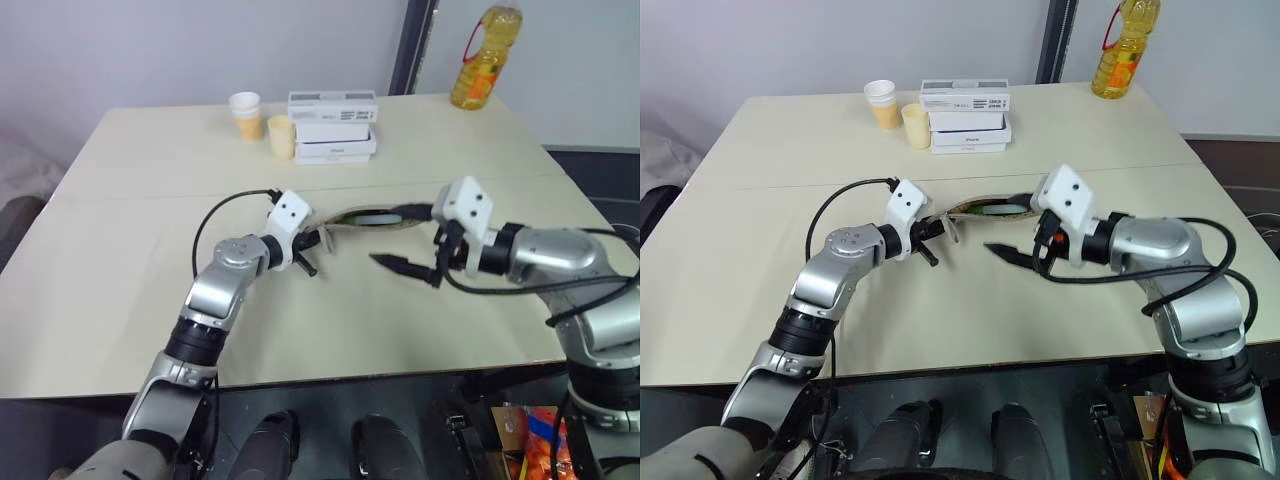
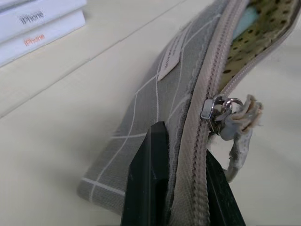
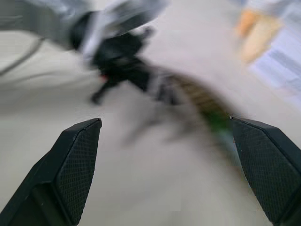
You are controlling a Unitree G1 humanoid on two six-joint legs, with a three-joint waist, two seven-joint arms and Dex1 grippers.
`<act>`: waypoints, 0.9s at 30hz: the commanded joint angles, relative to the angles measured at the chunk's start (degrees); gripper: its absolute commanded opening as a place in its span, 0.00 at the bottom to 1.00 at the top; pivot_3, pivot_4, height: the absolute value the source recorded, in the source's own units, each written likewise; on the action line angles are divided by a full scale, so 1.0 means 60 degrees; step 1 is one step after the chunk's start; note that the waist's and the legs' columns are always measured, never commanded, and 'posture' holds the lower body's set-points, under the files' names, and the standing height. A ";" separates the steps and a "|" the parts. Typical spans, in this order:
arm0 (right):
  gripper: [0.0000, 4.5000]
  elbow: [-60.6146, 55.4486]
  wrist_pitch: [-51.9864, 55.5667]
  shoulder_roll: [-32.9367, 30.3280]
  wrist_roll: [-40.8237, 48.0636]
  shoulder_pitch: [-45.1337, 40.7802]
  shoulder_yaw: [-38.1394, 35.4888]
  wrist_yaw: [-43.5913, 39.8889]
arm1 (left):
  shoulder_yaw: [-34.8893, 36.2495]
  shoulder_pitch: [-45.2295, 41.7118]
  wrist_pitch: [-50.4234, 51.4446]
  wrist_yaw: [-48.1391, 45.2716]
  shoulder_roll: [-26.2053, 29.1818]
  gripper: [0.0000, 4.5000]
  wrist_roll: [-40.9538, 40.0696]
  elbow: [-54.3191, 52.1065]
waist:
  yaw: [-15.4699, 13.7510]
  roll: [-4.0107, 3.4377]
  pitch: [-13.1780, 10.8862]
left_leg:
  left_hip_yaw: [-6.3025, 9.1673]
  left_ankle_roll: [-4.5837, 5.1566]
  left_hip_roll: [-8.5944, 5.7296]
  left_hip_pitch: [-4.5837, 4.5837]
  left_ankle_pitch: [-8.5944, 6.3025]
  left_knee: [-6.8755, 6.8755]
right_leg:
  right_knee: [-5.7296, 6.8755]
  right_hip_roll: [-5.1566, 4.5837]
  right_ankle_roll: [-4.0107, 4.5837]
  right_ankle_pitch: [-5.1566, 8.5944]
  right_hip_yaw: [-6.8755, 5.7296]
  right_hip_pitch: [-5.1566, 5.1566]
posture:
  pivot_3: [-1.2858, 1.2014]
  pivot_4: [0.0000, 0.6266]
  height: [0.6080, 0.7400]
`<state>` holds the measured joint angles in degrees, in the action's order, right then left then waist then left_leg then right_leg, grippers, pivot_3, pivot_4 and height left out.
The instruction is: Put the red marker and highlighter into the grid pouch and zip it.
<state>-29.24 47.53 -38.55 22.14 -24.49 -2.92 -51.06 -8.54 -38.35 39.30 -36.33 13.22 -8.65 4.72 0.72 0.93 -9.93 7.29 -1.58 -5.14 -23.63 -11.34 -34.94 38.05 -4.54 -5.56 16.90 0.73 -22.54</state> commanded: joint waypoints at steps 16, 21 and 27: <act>0.81 0.2205 -0.0281 0.3685 -0.1212 -0.0566 0.1533 0.4253 | 0.0218 -0.0968 0.2650 -0.0044 -0.0335 0.00 -0.1375 -0.0315 | 0.0010 -0.0001 0.0000 | 0.0000 -0.0004 -0.0002 0.0000 0.0002 0.0002 | 0.0007 0.0005 0.0001 -0.0001 0.0015 -0.0013 | 0.52 0.24 1.00; 0.34 0.2166 -0.0200 0.3647 -0.1172 -0.0608 0.1446 0.4219 | 0.0035 -0.0780 0.2292 0.0082 -0.0149 0.00 -0.1159 -0.0397 | 0.0008 -0.0002 -0.0001 | -0.0002 -0.0004 -0.0002 0.0000 0.0002 0.0004 | 0.0008 0.0006 0.0001 -0.0001 0.0017 -0.0014 | 0.52 0.24 1.00; 0.01 0.2046 -0.0124 0.3314 -0.1140 -0.0668 0.1275 0.4128 | -0.0055 -0.0623 0.1624 0.0311 -0.0088 0.00 -0.0894 -0.0291 | 0.0003 -0.0002 0.0000 | -0.0003 -0.0005 -0.0003 0.0000 0.0001 0.0004 | 0.0007 0.0004 0.0001 -0.0001 0.0018 -0.0014 | 0.52 0.24 1.00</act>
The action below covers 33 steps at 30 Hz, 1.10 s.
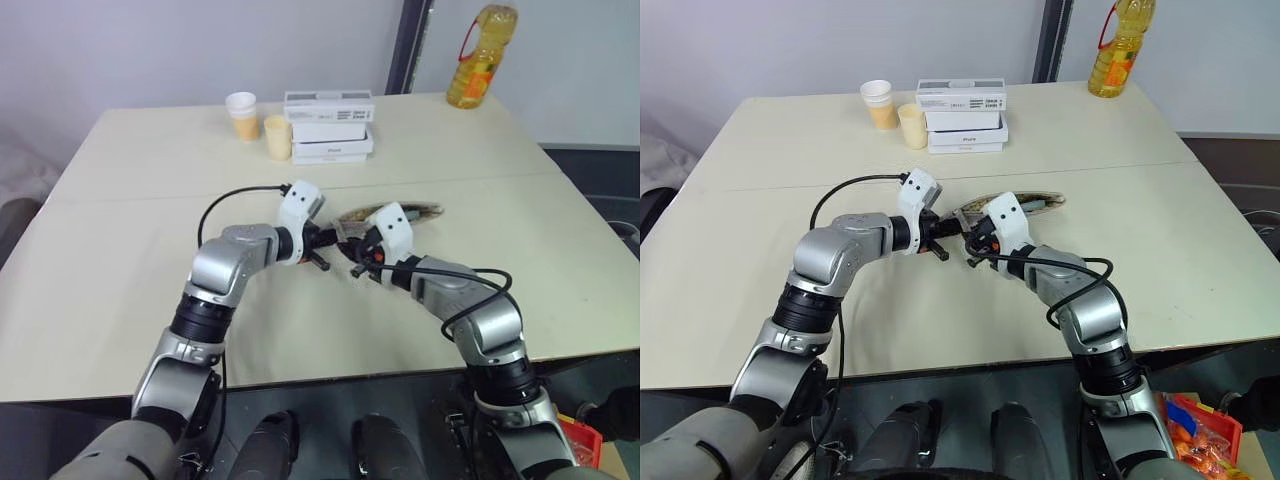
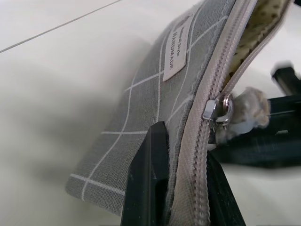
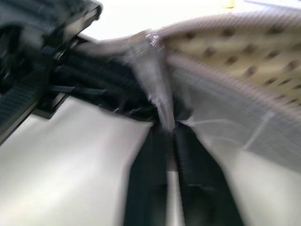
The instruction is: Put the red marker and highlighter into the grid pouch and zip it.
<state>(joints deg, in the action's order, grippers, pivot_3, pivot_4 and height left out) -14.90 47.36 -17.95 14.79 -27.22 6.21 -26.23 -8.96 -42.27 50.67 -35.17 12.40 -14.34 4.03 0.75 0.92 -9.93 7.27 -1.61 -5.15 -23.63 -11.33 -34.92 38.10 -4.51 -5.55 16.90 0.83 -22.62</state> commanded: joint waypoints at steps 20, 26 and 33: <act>0.01 -0.0503 0.0751 -0.3324 0.0358 -0.0564 -0.1671 -0.0533 | -0.0598 0.0905 -0.6921 0.0670 0.1349 0.00 0.2763 0.1400 | -0.0032 -0.0001 -0.0001 | -0.0003 0.0002 -0.0003 -0.0038 -0.0001 0.0000 | -0.0009 -0.0011 0.0000 0.0000 0.0000 -0.0028 | 0.52 0.24 1.00; 0.01 0.0215 0.0077 -0.4092 -0.0264 0.0007 -0.1385 -0.0615 | -0.0297 0.1495 -0.7240 0.0535 0.1695 0.00 0.2791 0.1360 | -0.0013 -0.0001 -0.0001 | -0.0004 0.0003 -0.0003 -0.0059 -0.0001 -0.0005 | -0.0009 -0.0012 0.0000 0.0000 -0.0001 -0.0045 | 0.52 0.24 1.00; 0.32 -0.0035 -0.0820 -0.4273 -0.0118 0.0710 -0.0895 -0.1655 | 0.0410 0.2410 -0.5990 -0.0152 0.1626 0.34 0.1342 0.0276 | 0.0007 -0.0002 -0.0001 | -0.0005 0.0005 0.0001 -0.0061 -0.0002 -0.0011 | -0.0002 -0.0008 -0.0001 -0.0001 0.0000 -0.0050 | 0.52 0.24 1.00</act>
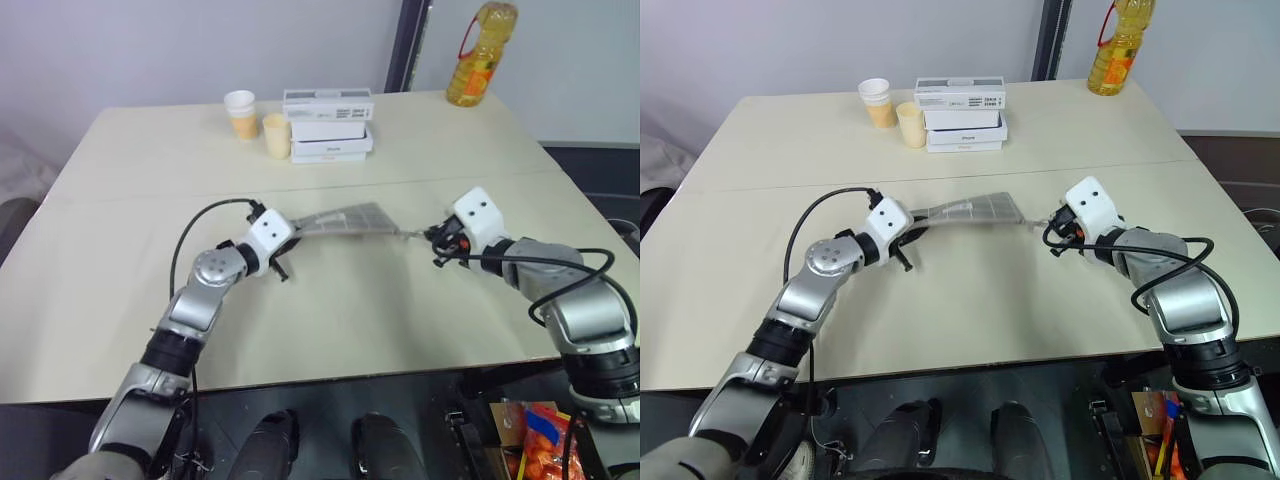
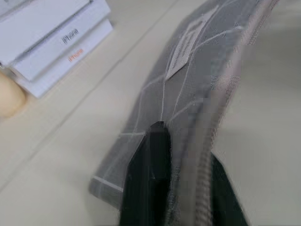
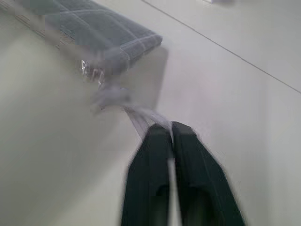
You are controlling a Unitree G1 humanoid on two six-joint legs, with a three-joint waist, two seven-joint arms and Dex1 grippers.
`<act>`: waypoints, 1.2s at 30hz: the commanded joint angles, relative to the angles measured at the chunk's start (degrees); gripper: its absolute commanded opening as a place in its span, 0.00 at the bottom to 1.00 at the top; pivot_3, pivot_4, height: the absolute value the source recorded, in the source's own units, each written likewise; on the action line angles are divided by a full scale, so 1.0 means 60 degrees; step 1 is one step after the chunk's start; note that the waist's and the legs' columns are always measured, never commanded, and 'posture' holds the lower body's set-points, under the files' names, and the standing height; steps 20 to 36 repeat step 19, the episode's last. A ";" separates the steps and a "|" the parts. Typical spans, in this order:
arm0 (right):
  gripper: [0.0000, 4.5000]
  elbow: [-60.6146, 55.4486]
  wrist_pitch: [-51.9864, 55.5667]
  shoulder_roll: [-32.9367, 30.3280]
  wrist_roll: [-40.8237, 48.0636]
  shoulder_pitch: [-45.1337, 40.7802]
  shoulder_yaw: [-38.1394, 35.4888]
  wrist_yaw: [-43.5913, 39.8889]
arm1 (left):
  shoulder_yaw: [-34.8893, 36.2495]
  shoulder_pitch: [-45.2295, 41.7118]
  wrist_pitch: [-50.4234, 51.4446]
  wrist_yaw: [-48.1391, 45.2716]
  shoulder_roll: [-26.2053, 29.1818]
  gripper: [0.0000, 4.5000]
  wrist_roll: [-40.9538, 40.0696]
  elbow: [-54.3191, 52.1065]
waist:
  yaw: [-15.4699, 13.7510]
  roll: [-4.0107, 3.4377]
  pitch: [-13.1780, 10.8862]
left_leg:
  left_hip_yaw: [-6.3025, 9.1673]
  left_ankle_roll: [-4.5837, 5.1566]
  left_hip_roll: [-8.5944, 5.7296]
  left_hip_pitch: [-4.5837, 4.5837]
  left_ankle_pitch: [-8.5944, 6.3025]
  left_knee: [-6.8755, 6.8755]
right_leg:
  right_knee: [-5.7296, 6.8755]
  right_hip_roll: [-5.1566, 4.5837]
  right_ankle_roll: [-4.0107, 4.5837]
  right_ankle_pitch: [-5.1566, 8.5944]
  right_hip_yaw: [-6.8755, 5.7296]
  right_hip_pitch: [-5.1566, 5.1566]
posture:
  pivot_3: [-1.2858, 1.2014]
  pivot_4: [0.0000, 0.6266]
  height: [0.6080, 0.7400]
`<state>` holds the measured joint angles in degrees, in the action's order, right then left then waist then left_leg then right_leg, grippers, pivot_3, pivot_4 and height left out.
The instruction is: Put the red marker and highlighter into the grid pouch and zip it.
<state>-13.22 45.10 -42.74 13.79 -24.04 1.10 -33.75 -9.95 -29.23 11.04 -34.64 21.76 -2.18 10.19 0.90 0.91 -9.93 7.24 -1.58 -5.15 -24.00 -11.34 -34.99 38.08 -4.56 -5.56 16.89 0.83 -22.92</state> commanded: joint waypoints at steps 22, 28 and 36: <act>0.91 0.0454 -0.3155 0.0693 0.1778 0.2533 -0.2391 -0.1682 | 0.4045 0.5000 0.3108 0.0600 0.0671 0.93 -0.3103 -0.4890 | -0.0072 -0.0010 -0.0005 | 0.0002 0.0017 0.0006 0.0022 -0.0011 -0.0025 | -0.0019 -0.0004 0.0023 0.0013 0.0001 0.0043 | 0.52 0.24 1.00; 0.91 0.0454 -0.3155 0.0693 0.1778 0.2533 -0.2391 -0.1682 | 0.4045 0.5000 0.3108 0.0600 0.0671 0.93 -0.3103 -0.4890 | -0.0072 -0.0010 -0.0005 | 0.0002 0.0017 0.0006 0.0022 -0.0011 -0.0025 | -0.0019 -0.0004 0.0023 0.0013 0.0001 0.0043 | 0.52 0.24 1.00; 0.91 0.0454 -0.3155 0.0693 0.1778 0.2533 -0.2391 -0.1682 | 0.4045 0.5000 0.3108 0.0600 0.0671 0.93 -0.3103 -0.4890 | -0.0072 -0.0010 -0.0005 | 0.0002 0.0017 0.0006 0.0022 -0.0011 -0.0025 | -0.0019 -0.0004 0.0023 0.0013 0.0001 0.0043 | 0.52 0.24 1.00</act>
